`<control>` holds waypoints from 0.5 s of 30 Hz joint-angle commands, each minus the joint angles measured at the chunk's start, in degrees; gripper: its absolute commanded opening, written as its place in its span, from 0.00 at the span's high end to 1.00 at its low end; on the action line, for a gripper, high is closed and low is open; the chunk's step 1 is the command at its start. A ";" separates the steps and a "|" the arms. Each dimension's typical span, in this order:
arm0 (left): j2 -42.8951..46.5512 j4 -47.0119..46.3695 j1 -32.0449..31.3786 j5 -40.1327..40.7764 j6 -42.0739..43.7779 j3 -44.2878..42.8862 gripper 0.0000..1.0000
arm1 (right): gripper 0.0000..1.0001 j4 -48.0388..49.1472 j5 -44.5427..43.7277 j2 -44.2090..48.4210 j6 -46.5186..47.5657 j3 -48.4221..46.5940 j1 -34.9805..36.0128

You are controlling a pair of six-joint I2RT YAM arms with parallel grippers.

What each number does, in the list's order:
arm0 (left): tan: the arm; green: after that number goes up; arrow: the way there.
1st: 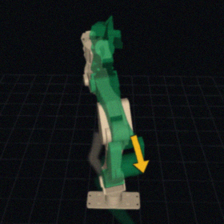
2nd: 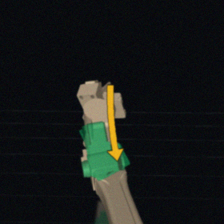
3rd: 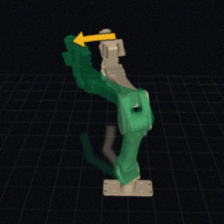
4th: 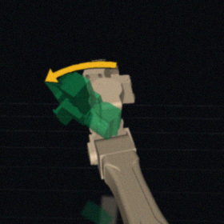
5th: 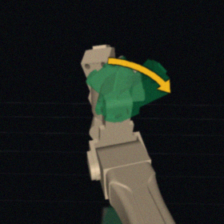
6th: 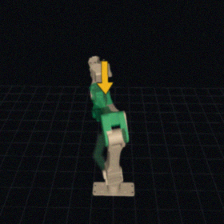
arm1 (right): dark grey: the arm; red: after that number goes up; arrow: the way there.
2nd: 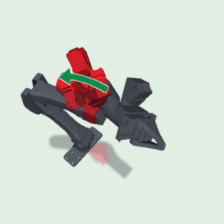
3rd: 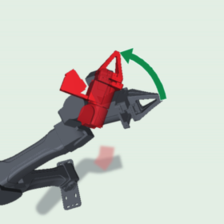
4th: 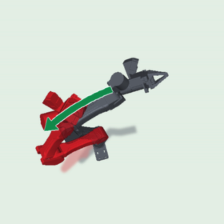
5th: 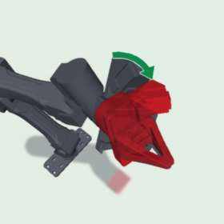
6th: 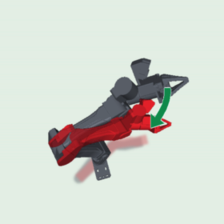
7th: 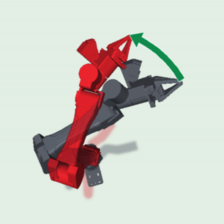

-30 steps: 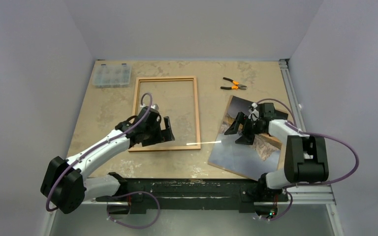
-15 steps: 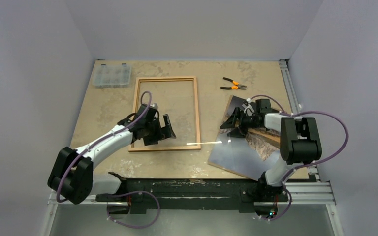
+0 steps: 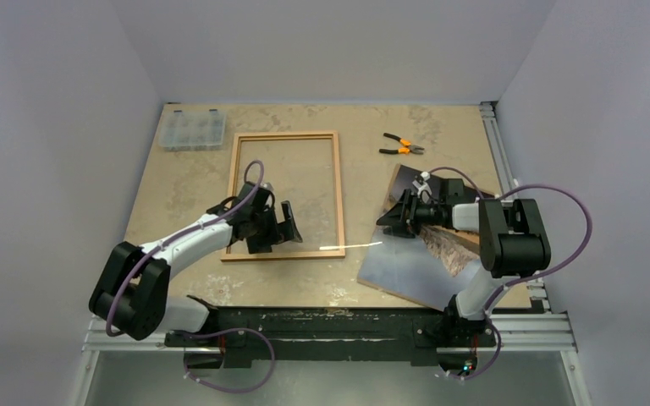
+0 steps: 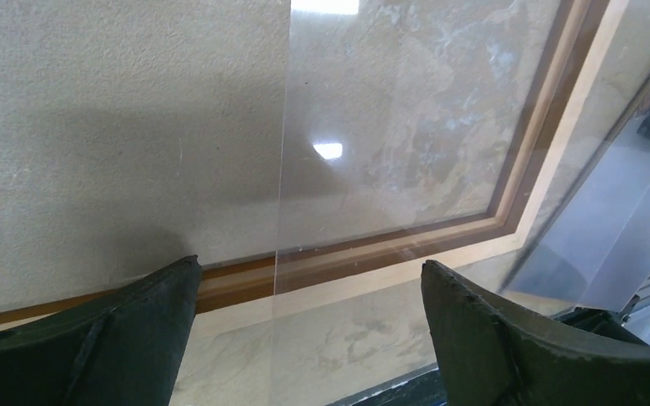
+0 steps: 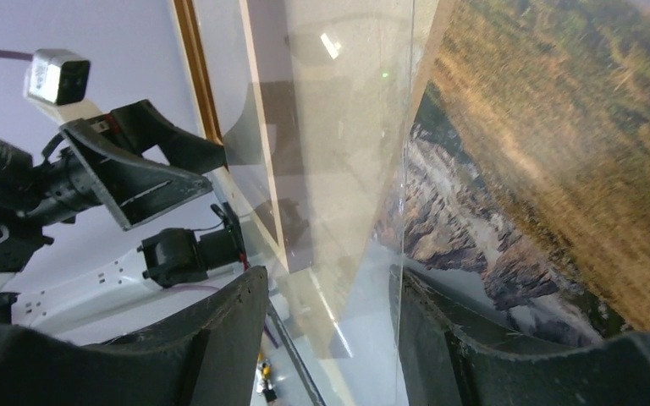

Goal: Put the photo into the frame
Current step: Pick up the photo frame item at the center of the board.

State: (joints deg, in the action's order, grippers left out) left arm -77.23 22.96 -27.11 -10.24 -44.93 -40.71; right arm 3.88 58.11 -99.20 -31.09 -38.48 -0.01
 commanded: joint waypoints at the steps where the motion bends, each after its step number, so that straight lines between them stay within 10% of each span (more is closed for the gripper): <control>1: -0.76 -3.78 0.41 -1.75 0.98 1.33 0.01 | 0.47 8.99 4.53 3.63 -4.01 2.52 0.32; 15: 0.37 -5.91 0.39 -3.49 0.72 2.93 0.01 | 0.62 21.32 4.90 5.54 -13.10 6.01 4.40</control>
State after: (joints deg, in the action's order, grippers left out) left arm -78.11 18.81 -27.00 -12.73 -44.77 -38.70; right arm 19.16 62.39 -94.32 -40.45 -32.75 3.38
